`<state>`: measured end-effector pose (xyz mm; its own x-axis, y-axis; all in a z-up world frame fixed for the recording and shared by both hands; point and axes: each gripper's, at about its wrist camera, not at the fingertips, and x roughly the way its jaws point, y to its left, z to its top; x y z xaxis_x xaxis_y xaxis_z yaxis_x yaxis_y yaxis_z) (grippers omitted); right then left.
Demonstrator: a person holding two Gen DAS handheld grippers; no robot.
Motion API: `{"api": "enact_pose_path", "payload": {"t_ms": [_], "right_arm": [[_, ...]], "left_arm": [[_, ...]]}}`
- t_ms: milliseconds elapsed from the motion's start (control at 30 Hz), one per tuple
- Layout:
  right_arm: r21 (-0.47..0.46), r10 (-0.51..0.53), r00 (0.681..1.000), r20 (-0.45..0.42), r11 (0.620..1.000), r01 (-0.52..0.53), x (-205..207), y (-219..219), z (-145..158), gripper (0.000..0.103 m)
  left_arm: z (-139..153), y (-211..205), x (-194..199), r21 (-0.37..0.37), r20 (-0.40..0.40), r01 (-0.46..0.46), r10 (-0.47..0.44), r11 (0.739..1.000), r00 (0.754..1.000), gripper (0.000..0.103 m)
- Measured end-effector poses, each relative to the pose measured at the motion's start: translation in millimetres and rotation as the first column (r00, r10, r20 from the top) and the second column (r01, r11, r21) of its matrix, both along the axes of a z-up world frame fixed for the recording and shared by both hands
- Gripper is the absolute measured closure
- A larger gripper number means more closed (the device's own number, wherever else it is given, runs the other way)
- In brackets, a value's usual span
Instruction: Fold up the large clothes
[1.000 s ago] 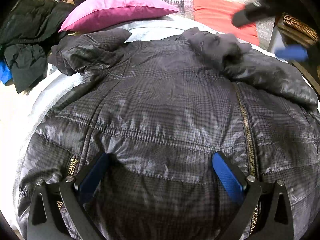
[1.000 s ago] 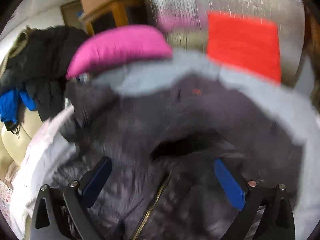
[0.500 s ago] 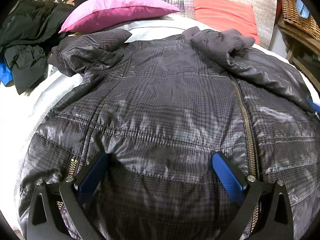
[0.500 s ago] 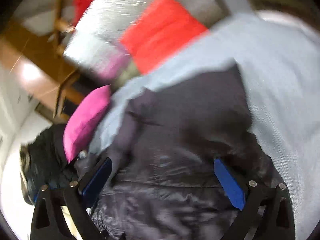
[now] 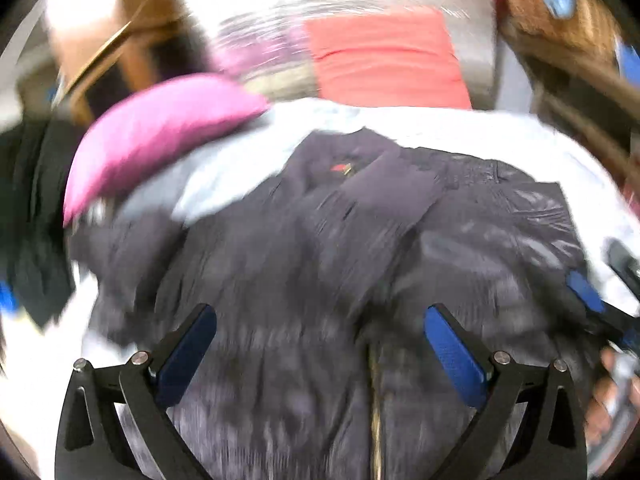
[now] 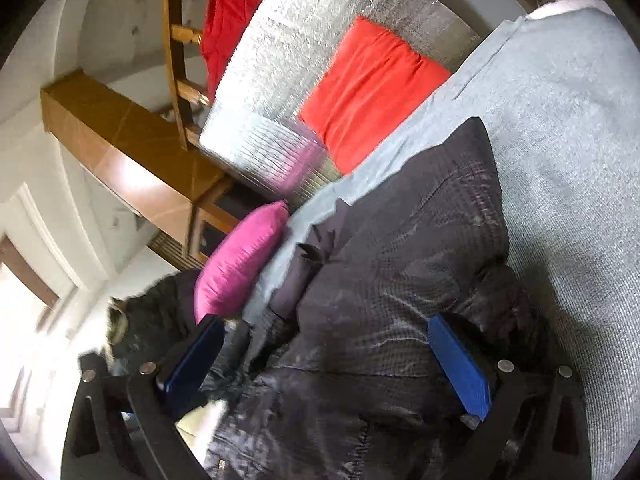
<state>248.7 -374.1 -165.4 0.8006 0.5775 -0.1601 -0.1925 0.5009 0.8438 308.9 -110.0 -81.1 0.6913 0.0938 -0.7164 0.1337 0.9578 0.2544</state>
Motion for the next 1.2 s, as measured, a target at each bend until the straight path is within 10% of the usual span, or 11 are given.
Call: {"api": "enact_pose_path", "payload": {"t_ms": [133,167,200,300,433,633,800,933,1067,1200], "right_arm": [[-0.012,-0.001,1.000,0.001,1.000,0.001,3,5,0,0.000],[-0.014,-0.002,1.000,0.001,1.000,0.002,5,9,0,0.000],[-0.010,-0.003,1.000,0.002,1.000,0.003,5,9,-1,0.000],[-0.007,-0.002,1.000,0.003,1.000,0.002,4,9,-3,0.000],[-0.020,-0.002,1.000,-0.003,1.000,0.002,3,10,-4,0.000],[-0.021,-0.002,1.000,-0.002,1.000,0.002,3,9,-5,0.000],[-0.024,-0.003,1.000,-0.003,1.000,0.003,3,10,-5,0.000],[-0.022,-0.001,1.000,-0.003,1.000,0.001,4,9,-3,0.000],[0.039,0.048,0.999,-0.025,0.998,-0.047,0,3,17,0.000],[0.065,-0.017,0.996,0.086,0.998,0.011,-12,-26,55,0.000]], "left_arm": [[-32,-46,49,0.197,-0.080,0.095,-0.080,0.976,0.994,0.000],[-45,-48,63,0.252,-0.097,0.071,-0.047,0.965,0.994,0.009],[-49,-42,73,0.266,-0.107,0.037,-0.009,0.963,0.994,0.038],[-32,10,82,0.012,-0.119,-0.101,0.101,0.995,0.988,0.052],[-23,82,71,-0.235,-0.104,-0.271,0.253,0.934,0.962,0.052],[-52,131,71,-0.396,-0.254,-0.399,0.318,0.827,0.913,0.049],[-54,137,76,-0.487,-0.272,-0.381,0.279,0.786,0.921,0.061],[-37,130,77,-0.486,-0.205,-0.346,0.281,0.802,0.938,0.074],[-15,113,46,-0.395,-0.013,-0.289,0.310,0.872,0.951,0.076],[-63,123,52,-0.341,-0.116,-0.344,0.324,0.875,0.939,0.075]]}}
